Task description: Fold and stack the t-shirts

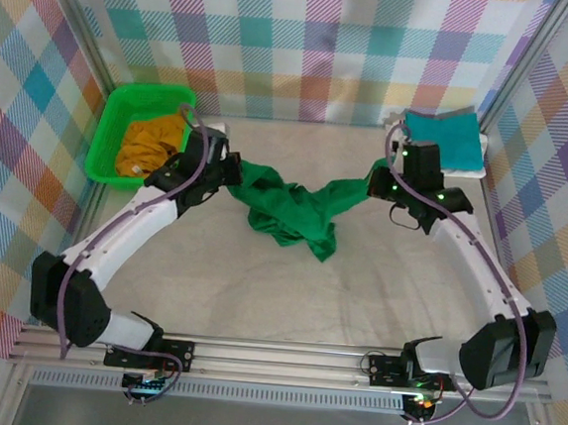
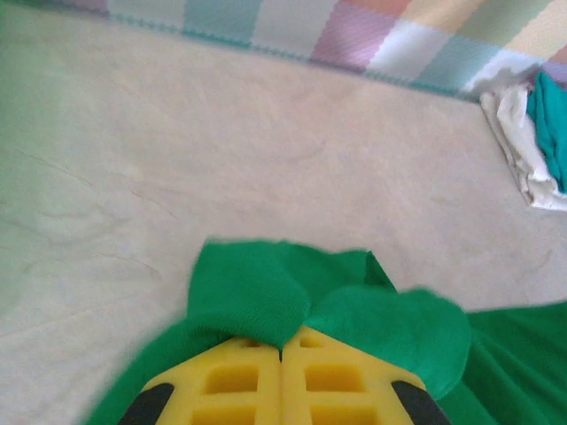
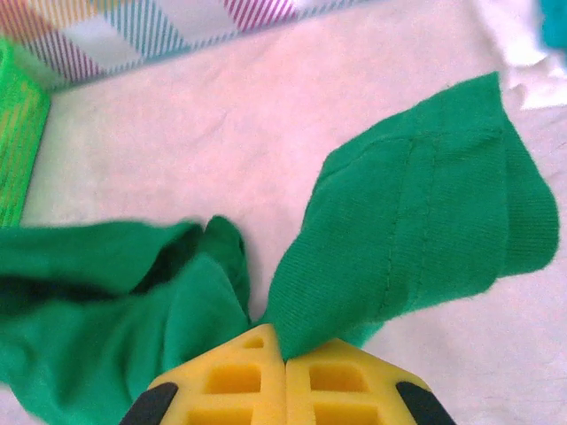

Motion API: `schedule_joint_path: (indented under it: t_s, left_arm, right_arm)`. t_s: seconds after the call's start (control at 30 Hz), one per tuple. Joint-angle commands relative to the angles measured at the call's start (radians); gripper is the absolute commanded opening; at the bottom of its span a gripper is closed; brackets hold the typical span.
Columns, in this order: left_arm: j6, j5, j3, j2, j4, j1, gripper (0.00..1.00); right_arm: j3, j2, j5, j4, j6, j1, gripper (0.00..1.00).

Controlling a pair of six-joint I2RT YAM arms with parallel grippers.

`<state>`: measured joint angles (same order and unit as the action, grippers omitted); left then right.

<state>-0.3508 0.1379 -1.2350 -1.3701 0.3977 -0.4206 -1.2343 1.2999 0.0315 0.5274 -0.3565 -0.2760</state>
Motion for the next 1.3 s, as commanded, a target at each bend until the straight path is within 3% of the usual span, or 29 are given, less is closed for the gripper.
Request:
schedule_joint_path:
  t_s: [0.0,0.2,0.43,0.53,0.7,0.8,1.0,1.27]
  left_arm:
    - [0.034,0.094,-0.024,0.083,0.103,0.033,0.00]
    - [0.065,0.152,-0.003,0.209,0.109,0.080,0.00]
    - [0.034,0.178,-0.084,0.201,0.182,0.102,0.00]
    - [0.075,0.201,-0.105,0.227,0.111,0.103,0.00]
    - [0.108,0.164,-0.203,0.242,0.099,0.126,0.00]
    - [0.105,0.105,-0.207,0.247,0.047,0.129,0.00]
    - [0.119,0.024,-0.386,0.029,0.045,0.137,0.00]
    - [0.185,0.032,-0.717,-0.176,0.067,0.144,0.00]
  right_arm:
    - [-0.039,-0.057,0.101,0.055,0.030,0.042,0.00]
    - [-0.067,-0.126,0.117,0.057,0.058,0.102,0.00]
    - [-0.216,-0.067,0.117,0.156,0.053,0.120,0.00]
    - [-0.229,-0.102,0.125,0.092,0.042,0.121,0.00]
    - [-0.357,-0.083,0.090,0.162,0.051,0.125,0.00]
    - [-0.341,-0.086,0.048,0.122,0.051,0.129,0.00]
    - [-0.526,0.092,-0.024,0.118,0.074,0.141,0.00]
    - [-0.765,0.238,-0.031,0.124,0.065,0.160,0.00]
